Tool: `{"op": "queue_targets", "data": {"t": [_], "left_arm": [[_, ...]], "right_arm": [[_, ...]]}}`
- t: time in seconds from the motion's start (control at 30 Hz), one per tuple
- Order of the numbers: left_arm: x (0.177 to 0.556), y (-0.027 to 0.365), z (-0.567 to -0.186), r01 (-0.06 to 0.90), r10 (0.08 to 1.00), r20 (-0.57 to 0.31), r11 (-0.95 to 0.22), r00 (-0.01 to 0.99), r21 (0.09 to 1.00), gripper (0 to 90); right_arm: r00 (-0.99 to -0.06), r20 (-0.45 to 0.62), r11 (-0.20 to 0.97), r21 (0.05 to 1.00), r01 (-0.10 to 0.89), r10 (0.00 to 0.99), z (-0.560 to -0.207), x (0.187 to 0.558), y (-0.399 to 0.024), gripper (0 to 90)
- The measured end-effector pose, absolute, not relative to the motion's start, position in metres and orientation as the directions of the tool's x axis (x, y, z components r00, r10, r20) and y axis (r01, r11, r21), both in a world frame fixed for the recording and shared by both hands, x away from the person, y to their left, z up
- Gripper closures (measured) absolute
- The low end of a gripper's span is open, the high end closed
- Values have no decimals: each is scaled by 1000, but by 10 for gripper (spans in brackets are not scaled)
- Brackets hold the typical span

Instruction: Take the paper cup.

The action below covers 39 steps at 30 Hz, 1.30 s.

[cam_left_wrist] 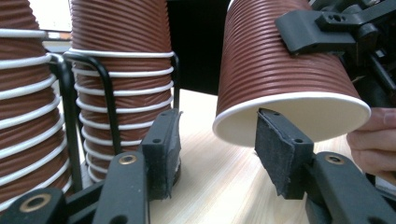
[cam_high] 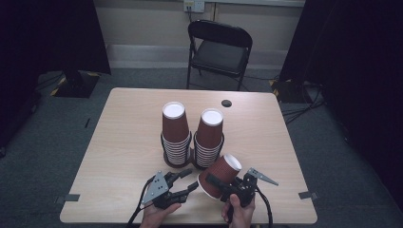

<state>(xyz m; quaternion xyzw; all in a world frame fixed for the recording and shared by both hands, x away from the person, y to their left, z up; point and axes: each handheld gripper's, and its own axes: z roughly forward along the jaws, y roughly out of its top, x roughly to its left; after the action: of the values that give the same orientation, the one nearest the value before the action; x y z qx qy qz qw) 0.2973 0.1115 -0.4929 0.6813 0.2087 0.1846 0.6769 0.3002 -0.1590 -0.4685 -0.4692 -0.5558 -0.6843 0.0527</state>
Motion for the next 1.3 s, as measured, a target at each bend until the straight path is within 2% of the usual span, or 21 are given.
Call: {"op": "queue_targets", "data": {"t": [0.4, 0.43, 0.6, 0.83, 0.93, 1.17, 1.3], "left_arm": [[298, 100, -495, 1, 530, -11, 20, 848, 1000, 608], [298, 101, -496, -9, 543, -1, 15, 840, 1000, 636], [298, 100, -496, -21, 560, 0, 31, 828, 999, 670], [297, 96, -496, -40, 585, 8, 43, 811, 998, 727], [296, 95, -497, -51, 591, 20, 36, 807, 998, 795], [295, 96, -498, -48, 583, 15, 41, 813, 998, 832], [295, 96, -499, -32, 578, 2, 41, 816, 999, 844]], "right_arm": [[-553, 758, -358, 652, 668, 347, -472, 300, -147, 148], [-552, 765, -344, 643, 684, 333, -473, 300, -142, 148], [-548, 776, -329, 630, 703, 313, -476, 299, -135, 148], [-536, 787, -317, 615, 722, 306, -479, 299, -127, 148], [-539, 786, -307, 615, 726, 303, -479, 299, -125, 145], [-541, 789, -297, 612, 733, 291, -479, 299, -126, 116], [-544, 774, -308, 630, 713, 324, -477, 299, -128, 118]]}}
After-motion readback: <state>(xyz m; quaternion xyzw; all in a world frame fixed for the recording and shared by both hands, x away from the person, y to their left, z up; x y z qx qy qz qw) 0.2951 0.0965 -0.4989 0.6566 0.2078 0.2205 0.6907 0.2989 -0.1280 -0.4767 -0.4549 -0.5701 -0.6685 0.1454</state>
